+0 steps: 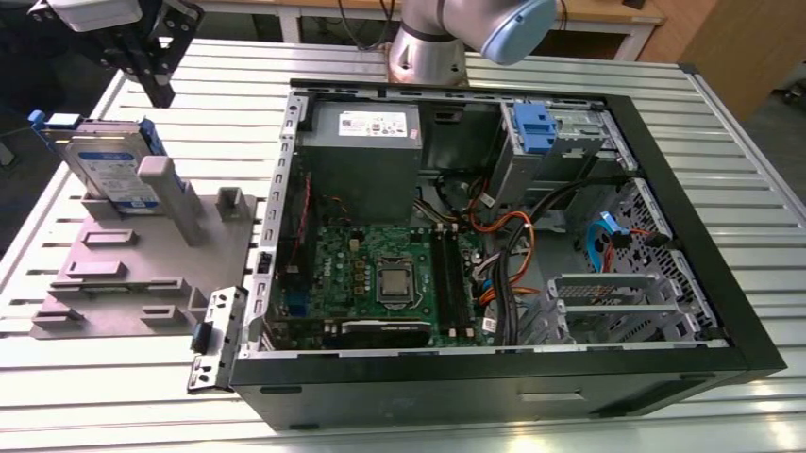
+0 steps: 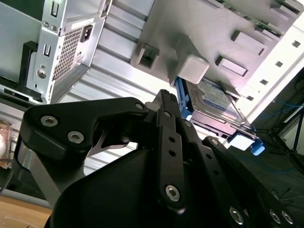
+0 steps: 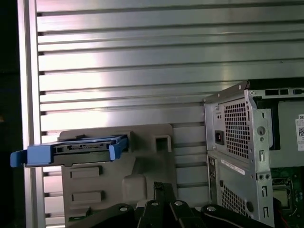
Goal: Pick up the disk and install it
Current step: 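Reach for the disk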
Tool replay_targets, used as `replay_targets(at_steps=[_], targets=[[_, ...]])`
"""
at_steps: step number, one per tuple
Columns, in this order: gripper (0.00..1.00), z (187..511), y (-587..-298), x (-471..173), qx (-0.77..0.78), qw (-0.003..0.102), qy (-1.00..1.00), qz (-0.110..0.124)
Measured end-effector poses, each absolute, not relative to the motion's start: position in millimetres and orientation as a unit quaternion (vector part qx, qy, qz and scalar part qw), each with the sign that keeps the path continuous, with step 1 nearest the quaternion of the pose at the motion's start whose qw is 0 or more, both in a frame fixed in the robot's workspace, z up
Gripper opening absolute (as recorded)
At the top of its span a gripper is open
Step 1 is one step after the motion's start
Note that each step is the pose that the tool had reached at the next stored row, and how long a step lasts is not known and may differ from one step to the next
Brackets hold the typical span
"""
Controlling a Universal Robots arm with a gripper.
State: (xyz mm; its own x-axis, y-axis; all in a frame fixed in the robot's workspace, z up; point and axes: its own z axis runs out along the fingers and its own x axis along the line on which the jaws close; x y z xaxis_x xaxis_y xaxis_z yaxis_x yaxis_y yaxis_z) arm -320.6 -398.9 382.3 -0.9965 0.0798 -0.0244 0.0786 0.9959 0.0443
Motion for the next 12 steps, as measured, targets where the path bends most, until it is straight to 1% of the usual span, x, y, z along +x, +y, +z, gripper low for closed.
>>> replay_targets(at_steps=[12], targets=[[0.11, 380.8, -398.9, -337.9, 0.040, 0.013, 0.999, 0.022]])
